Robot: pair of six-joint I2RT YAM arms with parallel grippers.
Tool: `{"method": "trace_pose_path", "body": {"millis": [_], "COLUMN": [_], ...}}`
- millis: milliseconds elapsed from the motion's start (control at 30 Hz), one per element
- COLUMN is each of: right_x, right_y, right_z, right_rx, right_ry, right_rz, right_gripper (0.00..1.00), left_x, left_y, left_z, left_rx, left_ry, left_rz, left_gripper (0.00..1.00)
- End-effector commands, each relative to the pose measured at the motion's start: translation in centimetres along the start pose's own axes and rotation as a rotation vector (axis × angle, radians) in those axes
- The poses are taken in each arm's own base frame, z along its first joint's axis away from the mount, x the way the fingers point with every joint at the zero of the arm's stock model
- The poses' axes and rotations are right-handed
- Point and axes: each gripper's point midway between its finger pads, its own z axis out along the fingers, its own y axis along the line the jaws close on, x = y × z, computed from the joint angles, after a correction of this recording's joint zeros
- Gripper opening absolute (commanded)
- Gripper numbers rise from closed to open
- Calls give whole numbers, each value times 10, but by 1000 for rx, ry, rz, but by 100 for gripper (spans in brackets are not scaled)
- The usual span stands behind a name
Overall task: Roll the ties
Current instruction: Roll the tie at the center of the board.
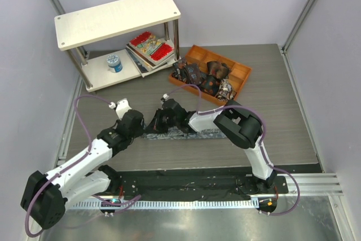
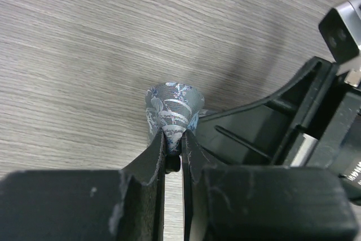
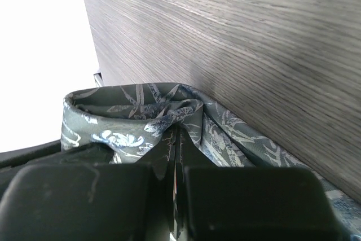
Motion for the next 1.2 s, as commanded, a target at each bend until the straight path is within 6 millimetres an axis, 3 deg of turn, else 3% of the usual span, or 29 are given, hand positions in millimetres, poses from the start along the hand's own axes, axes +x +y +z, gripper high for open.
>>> {"method": "trace_pose_path", "body": {"millis": [0, 167, 433, 667, 800, 1067, 1133, 1167], "right_x": [-6, -6, -6, -19, -31, -55, -59, -60], "right_y": [25, 25, 4, -19, -8, -24, -26, -30], "right_z": [1, -4, -28, -67, -92, -133, -137, -139], "right_rx": [-75, -72, -24, 54, 34, 74, 75, 82], "right_ry": [-10, -8, -17, -59, -94, -173, -184, -186], "right_rz": [-20, -18, 12, 27, 13, 22, 21, 28], "right_gripper": [1, 1, 1, 1, 1, 2, 2, 2], "left_x": [-11, -3, 13, 27, 31, 41, 45, 47], "left_y": [-22, -35, -44, -46, -49, -58, -61, -62], "left_z": [-7, -7, 1, 8, 11, 13, 14, 14], "left_rx": [36, 32, 12, -4, -6, 8, 10, 9], "left_ry": [-23, -29, -12, -2, 1, 19, 27, 31], "left_rz": [-9, 22, 60, 82, 93, 136, 148, 157], "left_gripper": [0, 0, 0, 0, 0, 1, 6, 23]}}
